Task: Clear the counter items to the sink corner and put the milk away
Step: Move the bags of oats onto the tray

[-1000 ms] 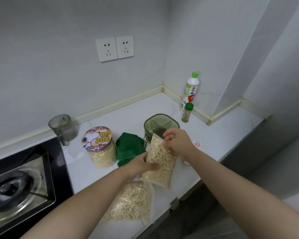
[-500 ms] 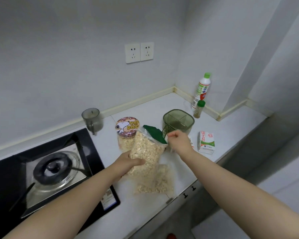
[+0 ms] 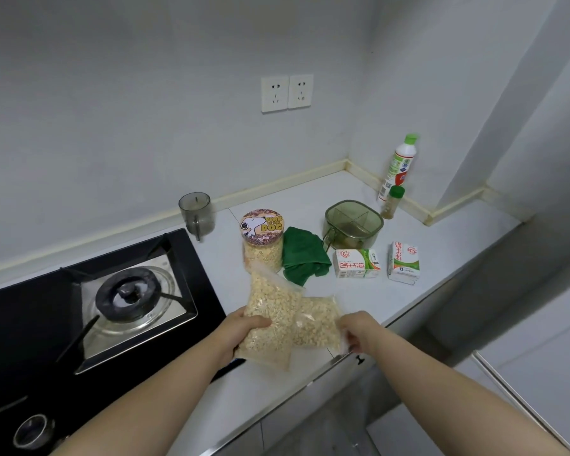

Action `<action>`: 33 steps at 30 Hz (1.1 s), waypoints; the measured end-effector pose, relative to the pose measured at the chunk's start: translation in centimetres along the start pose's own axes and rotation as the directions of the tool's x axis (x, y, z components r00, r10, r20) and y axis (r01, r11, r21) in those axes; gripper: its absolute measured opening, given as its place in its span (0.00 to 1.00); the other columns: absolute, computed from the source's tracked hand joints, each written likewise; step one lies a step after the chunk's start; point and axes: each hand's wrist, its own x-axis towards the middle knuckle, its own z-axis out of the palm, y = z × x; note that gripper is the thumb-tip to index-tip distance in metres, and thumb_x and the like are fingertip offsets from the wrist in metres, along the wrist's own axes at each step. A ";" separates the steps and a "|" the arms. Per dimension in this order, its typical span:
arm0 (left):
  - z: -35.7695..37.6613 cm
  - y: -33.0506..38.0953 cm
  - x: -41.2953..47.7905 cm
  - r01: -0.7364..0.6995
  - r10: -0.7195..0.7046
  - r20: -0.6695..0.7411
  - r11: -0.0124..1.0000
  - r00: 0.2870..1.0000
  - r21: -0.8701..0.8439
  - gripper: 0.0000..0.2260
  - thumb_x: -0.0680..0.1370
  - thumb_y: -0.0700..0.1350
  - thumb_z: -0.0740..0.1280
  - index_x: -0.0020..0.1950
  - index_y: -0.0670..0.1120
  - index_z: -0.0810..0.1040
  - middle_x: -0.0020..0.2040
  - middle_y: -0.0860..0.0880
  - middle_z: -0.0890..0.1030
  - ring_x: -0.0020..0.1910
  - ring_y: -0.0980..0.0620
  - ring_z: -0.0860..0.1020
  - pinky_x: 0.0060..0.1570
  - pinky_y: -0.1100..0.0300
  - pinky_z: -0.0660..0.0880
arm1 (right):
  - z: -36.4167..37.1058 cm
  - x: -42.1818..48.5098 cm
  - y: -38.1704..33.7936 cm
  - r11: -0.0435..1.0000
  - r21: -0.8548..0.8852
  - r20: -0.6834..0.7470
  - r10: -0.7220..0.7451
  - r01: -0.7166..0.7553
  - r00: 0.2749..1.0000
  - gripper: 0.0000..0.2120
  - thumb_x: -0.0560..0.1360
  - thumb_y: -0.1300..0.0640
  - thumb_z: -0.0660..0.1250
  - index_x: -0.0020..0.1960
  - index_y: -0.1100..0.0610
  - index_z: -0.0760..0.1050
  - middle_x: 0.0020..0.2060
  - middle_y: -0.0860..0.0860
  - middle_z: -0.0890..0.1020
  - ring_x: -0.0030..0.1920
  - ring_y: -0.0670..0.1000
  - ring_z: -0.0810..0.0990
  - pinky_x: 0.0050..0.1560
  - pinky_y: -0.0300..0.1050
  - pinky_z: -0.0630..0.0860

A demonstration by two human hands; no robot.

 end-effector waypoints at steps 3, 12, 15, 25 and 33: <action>0.5 -0.1 -0.1 0.014 -0.014 0.008 0.999 1.000 -0.028 0.22 0.63 0.39 0.73 0.57 0.44 0.76 0.54 0.39 0.81 0.52 0.40 0.80 0.49 0.50 0.78 | 0.7 -0.2 0.6 0.995 0.076 0.099 0.051 -0.059 0.994 0.07 0.74 0.64 0.64 0.38 0.61 0.69 0.27 0.55 0.68 0.27 0.52 0.66 0.31 0.41 0.68; 2.4 0.6 0.1 0.025 -0.027 -0.042 0.999 0.999 -0.031 0.10 0.75 0.35 0.66 0.55 0.45 0.76 0.51 0.41 0.81 0.49 0.42 0.80 0.44 0.54 0.77 | 0.5 -0.4 -0.8 0.916 0.399 0.164 -0.025 -0.043 0.986 0.08 0.75 0.67 0.61 0.54 0.62 0.70 0.51 0.60 0.77 0.51 0.58 0.77 0.54 0.54 0.77; 2.7 0.8 0.3 0.024 -0.026 -0.045 0.999 0.999 -0.047 0.11 0.75 0.35 0.66 0.56 0.45 0.75 0.53 0.41 0.81 0.52 0.41 0.79 0.46 0.52 0.77 | -0.9 -0.6 -1.9 0.835 0.544 0.268 -0.083 -0.079 0.960 0.10 0.76 0.69 0.57 0.56 0.63 0.70 0.54 0.62 0.77 0.52 0.60 0.78 0.51 0.56 0.78; 2.2 -0.2 0.3 0.027 -0.045 -0.127 0.991 0.991 -0.134 0.09 0.75 0.35 0.65 0.53 0.45 0.76 0.49 0.41 0.82 0.46 0.43 0.80 0.39 0.56 0.77 | -4.3 1.4 -5.5 0.643 0.761 0.002 -0.129 0.082 0.992 0.02 0.77 0.63 0.63 0.49 0.61 0.71 0.39 0.56 0.76 0.37 0.51 0.76 0.33 0.42 0.77; 1.9 -0.8 1.0 0.045 -0.081 -0.194 0.982 0.978 -0.181 0.12 0.75 0.35 0.65 0.58 0.42 0.75 0.53 0.38 0.81 0.50 0.40 0.80 0.45 0.53 0.78 | -0.6 3.4 -3.7 0.870 0.487 0.033 0.067 -0.074 0.997 0.28 0.73 0.47 0.69 0.66 0.62 0.68 0.59 0.59 0.76 0.56 0.61 0.76 0.58 0.55 0.75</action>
